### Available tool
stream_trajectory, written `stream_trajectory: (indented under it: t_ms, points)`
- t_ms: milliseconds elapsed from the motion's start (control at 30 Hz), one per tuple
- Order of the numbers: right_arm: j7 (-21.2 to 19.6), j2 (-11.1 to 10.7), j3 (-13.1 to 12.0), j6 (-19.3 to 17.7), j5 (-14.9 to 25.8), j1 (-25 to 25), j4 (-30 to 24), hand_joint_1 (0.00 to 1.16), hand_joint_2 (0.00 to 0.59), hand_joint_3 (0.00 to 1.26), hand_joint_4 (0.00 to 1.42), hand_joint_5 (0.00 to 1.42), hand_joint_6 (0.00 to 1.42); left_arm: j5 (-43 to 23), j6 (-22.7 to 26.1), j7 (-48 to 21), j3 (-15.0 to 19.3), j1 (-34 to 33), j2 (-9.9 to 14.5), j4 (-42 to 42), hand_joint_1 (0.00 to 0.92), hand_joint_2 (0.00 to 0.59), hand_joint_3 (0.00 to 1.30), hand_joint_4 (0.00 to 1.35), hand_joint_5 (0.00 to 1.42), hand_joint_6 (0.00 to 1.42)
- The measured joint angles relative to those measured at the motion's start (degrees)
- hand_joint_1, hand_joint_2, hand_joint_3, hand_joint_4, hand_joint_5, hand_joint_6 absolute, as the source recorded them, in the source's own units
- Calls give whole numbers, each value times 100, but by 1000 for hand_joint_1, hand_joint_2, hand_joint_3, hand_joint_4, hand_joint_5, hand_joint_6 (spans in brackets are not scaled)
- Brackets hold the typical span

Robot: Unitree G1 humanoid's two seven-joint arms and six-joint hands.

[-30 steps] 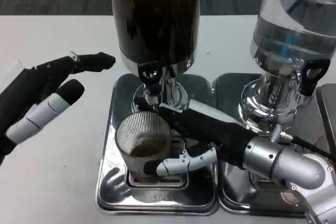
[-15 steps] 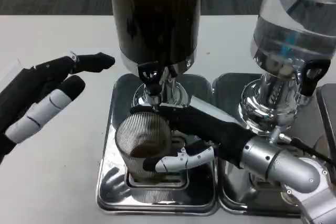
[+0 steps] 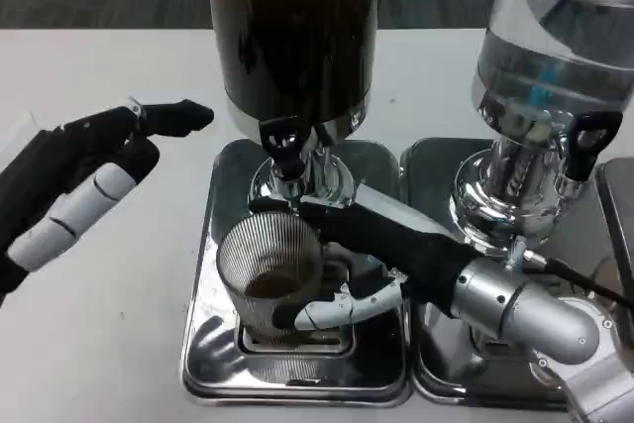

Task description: Grasp the cup under the faucet to collect the drink, then remove the cup.

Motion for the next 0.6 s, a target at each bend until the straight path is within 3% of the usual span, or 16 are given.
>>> stream_trajectory:
  t_ms: [367,600]
  points:
    - [-168,29,33,6,-185,3,-4,893,174,180,162,299,268,0,2,0,38,37,0,-17,0,205,362,275,220,126]
    - [-325,75,44,28,-281,62,-51,904,172,299,292,411,378,-1,32,0,45,51,1,-22,0,208,362,278,220,135]
